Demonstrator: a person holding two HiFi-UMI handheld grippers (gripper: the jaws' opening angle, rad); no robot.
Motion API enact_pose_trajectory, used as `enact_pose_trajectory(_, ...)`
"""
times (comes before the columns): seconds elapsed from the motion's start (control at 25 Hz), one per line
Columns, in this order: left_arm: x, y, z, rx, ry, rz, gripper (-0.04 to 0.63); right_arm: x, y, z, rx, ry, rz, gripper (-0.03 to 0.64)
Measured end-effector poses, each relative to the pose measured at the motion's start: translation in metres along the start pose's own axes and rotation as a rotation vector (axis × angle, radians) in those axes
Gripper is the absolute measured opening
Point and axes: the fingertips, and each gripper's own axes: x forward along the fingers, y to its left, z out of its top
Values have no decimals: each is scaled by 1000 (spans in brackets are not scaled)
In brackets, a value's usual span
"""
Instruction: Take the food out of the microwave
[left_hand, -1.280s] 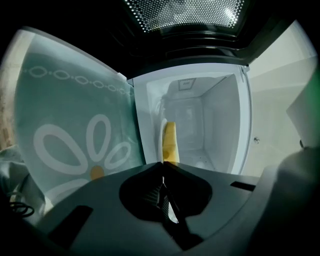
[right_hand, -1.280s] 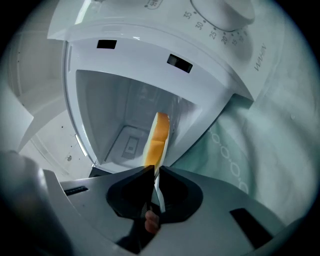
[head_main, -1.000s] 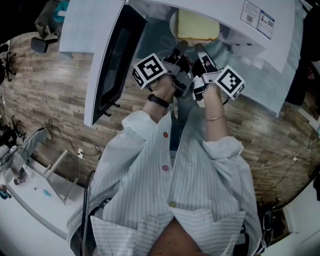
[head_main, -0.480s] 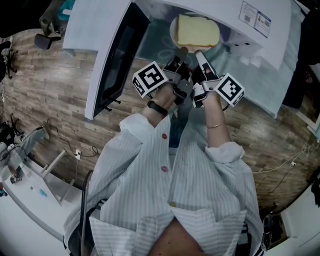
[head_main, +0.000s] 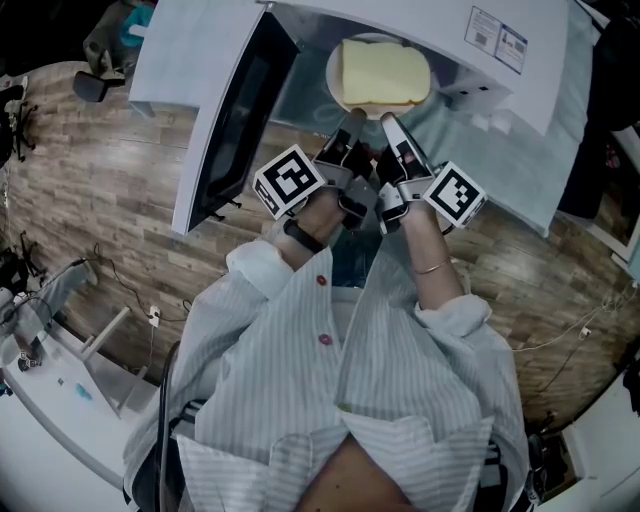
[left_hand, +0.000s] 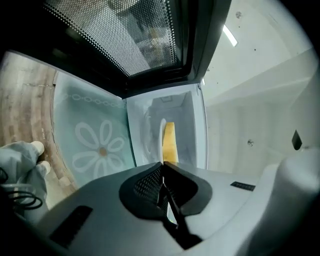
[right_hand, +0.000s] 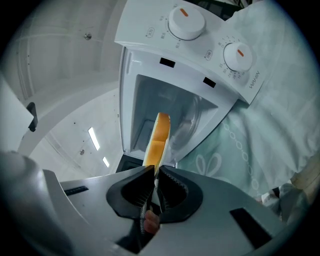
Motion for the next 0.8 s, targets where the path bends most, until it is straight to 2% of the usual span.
enact_pose_trajectory(0.8,-42,-65,-17,-2,7,-92,15,-42,66,-1,29,-13,96,46)
